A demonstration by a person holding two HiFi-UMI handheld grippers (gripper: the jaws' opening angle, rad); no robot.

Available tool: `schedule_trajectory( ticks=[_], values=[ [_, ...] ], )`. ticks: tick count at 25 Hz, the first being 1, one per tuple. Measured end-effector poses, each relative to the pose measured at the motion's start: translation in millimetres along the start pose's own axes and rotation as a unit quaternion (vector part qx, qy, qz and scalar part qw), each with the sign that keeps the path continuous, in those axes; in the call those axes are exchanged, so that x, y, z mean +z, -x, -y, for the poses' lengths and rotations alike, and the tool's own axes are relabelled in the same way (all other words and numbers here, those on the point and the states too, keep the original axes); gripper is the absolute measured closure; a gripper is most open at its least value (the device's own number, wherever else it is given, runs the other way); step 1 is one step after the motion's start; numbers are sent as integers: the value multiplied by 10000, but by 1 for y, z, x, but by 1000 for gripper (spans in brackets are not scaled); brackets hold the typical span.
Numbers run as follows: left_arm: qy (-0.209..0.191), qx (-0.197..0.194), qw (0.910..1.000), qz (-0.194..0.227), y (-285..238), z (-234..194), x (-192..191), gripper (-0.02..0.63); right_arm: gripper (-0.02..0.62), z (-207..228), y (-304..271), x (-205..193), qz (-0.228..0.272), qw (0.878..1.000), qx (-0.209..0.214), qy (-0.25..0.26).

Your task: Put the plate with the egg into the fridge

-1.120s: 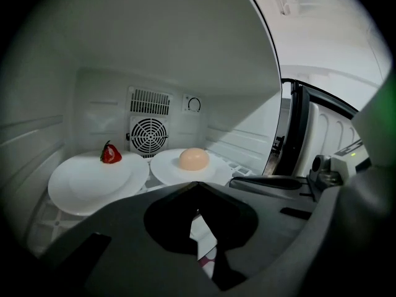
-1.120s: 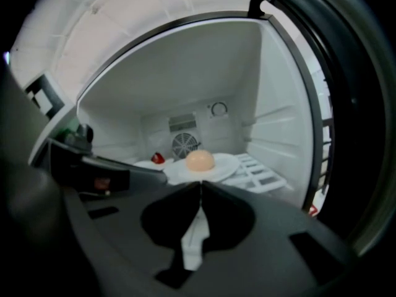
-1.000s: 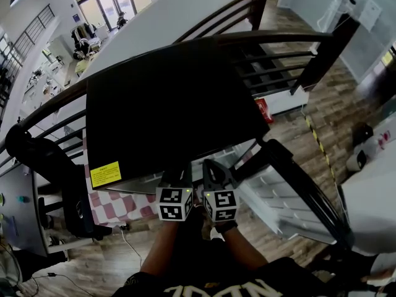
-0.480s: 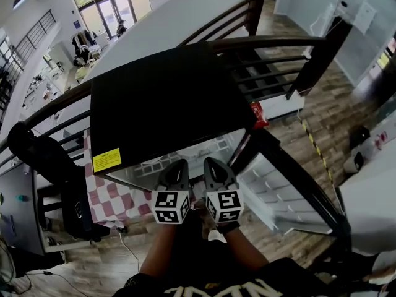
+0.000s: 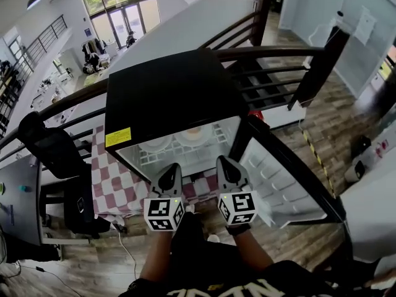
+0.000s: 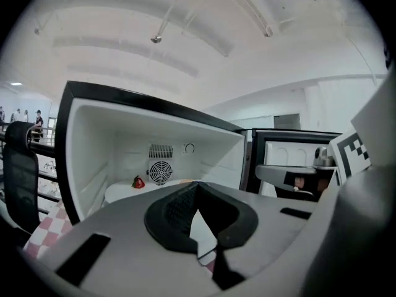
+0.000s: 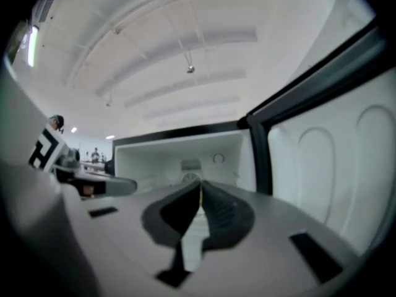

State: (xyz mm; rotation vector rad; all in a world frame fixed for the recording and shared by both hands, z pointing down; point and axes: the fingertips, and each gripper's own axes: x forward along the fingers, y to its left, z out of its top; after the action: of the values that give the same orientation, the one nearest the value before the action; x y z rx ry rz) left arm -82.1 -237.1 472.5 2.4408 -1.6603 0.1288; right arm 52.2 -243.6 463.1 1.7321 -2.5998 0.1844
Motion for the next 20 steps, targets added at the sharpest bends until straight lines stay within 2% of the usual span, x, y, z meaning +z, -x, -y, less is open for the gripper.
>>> schedule_trajectory(
  ticks=[12, 20],
  values=[
    [55, 601, 9971, 459, 87, 10, 8, 586, 572, -28, 65, 6, 46, 9984, 532, 209],
    [139, 948, 9940, 527, 123, 16, 7, 586, 572, -48, 79, 5, 14, 9961, 807, 352]
  ],
)
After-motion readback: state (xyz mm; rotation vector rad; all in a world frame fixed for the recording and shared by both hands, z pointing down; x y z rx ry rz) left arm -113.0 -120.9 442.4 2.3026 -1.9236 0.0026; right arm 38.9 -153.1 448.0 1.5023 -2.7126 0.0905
